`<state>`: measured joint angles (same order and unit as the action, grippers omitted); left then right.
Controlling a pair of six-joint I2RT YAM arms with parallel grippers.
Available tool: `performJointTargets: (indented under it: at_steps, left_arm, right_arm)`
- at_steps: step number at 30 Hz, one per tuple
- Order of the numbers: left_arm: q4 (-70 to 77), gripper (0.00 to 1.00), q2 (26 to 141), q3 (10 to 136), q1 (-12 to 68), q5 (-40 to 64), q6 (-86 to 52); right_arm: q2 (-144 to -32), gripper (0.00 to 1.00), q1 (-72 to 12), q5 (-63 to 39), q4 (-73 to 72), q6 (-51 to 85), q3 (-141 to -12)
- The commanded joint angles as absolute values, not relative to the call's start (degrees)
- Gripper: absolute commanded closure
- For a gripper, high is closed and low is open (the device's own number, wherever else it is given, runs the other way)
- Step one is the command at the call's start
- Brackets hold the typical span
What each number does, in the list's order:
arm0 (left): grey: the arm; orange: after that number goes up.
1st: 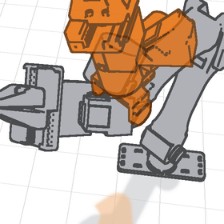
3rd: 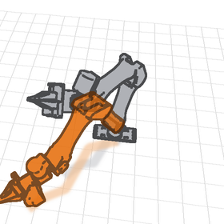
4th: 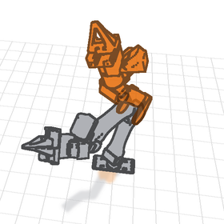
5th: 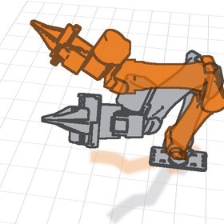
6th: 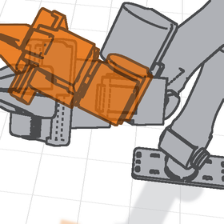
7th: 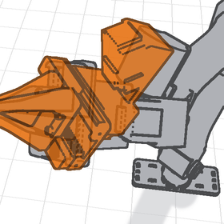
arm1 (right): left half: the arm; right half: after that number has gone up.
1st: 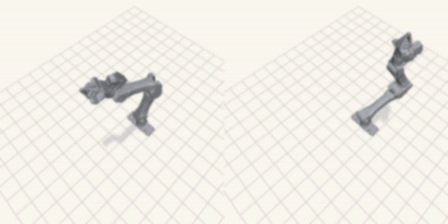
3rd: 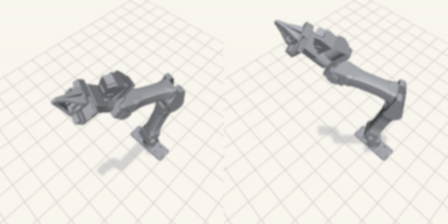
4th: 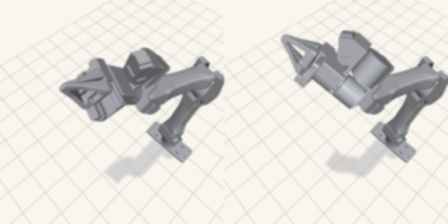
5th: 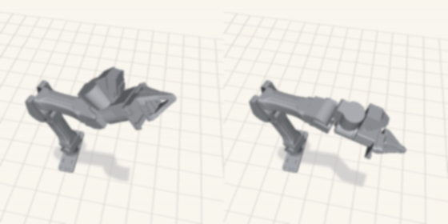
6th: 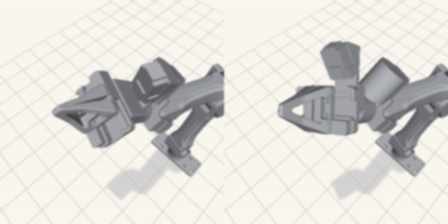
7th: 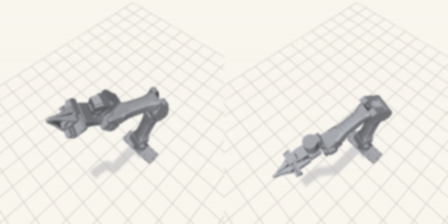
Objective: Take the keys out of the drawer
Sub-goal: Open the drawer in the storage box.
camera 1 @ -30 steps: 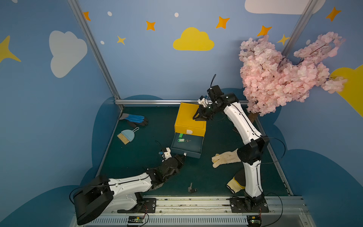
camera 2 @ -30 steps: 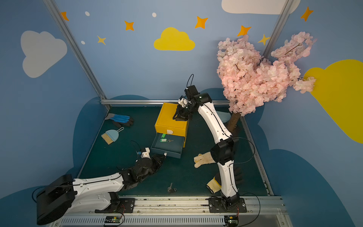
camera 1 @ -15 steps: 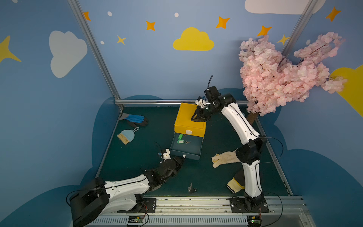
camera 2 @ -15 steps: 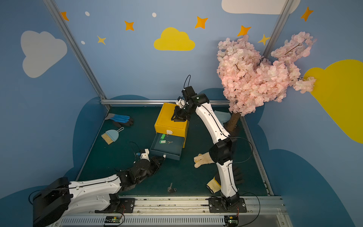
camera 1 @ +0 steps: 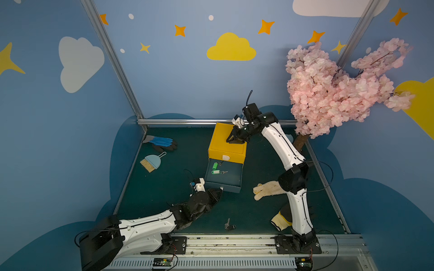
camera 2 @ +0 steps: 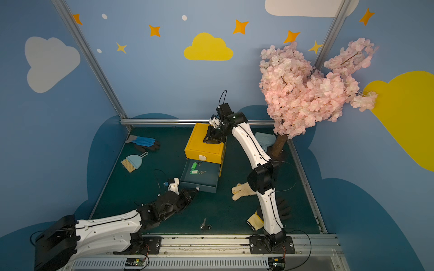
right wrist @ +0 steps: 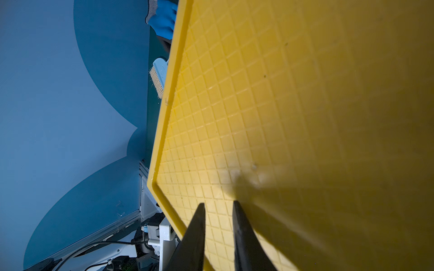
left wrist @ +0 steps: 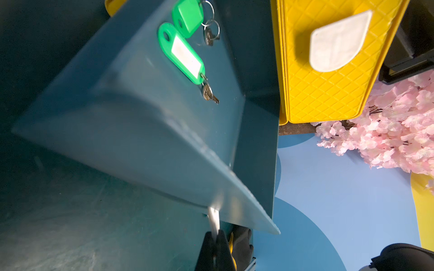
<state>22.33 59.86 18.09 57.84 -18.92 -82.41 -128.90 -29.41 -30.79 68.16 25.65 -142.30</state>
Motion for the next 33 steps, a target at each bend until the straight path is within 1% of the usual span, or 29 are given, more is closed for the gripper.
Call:
performJointTargets:
  at_steps: [1, 8, 14, 33]
  left_arm:
    - [21.87, 0.97, 58.95, 17.85, 58.18, -19.4, -80.41]
    - [18.8, 0.97, 56.72, 18.07, 58.32, -19.4, -80.15]
    - [17.67, 0.97, 54.91, 17.57, 58.89, -20.52, -80.18]
    - [16.19, 0.97, 51.83, 15.89, 59.59, -19.61, -81.29]
  right_arm:
    - [-132.02, 0.75, -29.18, -28.02, 70.58, 25.05, -141.9]
    - [-134.14, 0.75, -29.02, -31.18, 70.19, 28.25, -140.81]
    - [-133.6, 0.75, -28.87, -30.89, 69.39, 28.48, -140.98]
    - [-134.21, 0.75, -29.36, -30.48, 69.43, 28.57, -140.34]
